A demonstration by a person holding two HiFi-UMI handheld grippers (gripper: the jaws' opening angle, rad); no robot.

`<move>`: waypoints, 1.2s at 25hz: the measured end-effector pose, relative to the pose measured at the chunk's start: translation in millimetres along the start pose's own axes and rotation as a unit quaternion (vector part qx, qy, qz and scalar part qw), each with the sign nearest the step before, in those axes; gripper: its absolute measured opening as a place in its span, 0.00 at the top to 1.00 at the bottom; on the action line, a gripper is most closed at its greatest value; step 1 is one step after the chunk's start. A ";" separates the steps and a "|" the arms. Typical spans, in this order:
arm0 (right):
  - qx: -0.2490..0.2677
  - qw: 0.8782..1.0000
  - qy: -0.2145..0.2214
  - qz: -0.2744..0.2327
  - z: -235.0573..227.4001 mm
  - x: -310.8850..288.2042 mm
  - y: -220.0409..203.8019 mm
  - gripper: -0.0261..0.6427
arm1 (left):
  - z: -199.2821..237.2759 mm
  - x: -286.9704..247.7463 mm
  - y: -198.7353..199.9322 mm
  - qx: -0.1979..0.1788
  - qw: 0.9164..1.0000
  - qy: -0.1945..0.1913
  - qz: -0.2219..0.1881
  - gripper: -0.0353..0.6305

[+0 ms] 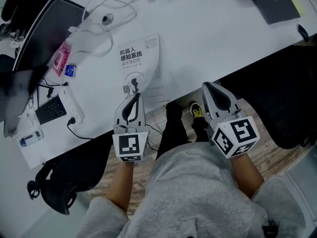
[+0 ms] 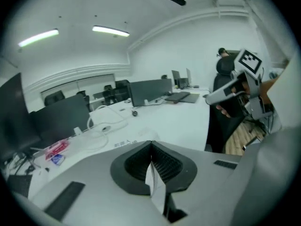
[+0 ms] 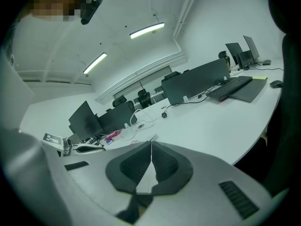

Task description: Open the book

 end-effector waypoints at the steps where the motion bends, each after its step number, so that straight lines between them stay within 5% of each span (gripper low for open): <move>1: 0.002 1.000 0.004 0.000 3.4 -1.4 2.2 0.92 | 11.9 3.5 0.4 0.029 0.999 0.021 -0.004 0.93; 8: 0.026 0.999 0.032 0.005 27.4 -21.0 26.6 0.92 | 90.4 19.8 -17.0 0.171 0.976 0.137 -0.008 0.93; 13: 0.043 0.998 0.043 0.009 41.4 -30.8 34.1 0.92 | 146.6 32.4 -57.4 0.275 0.932 0.235 0.014 0.93; 15: 0.047 0.998 0.044 0.013 46.1 -35.0 34.4 0.92 | 164.9 31.3 -74.7 0.285 0.923 0.256 0.034 0.93; 18: 0.055 0.997 0.044 0.015 52.5 -44.7 36.0 0.92 | 179.3 21.7 -98.5 0.264 0.924 0.269 0.069 0.93; 23: 0.065 0.997 0.047 0.021 60.2 -58.2 37.7 0.92 | 187.4 9.8 -159.5 0.265 0.907 0.279 0.168 0.93; 30: 0.073 0.996 0.039 0.023 59.1 -73.2 46.1 0.92 | 163.4 2.5 -177.4 0.214 0.923 0.237 0.216 0.93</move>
Point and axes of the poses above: the fingertips, and each gripper's own axes: x backward along the fingers, z to its left, y out of its top, the point moved 7 cm from there along x, backward along the fingers, and after that the axes turned 14 degrees about y, right-handed, at the moved point
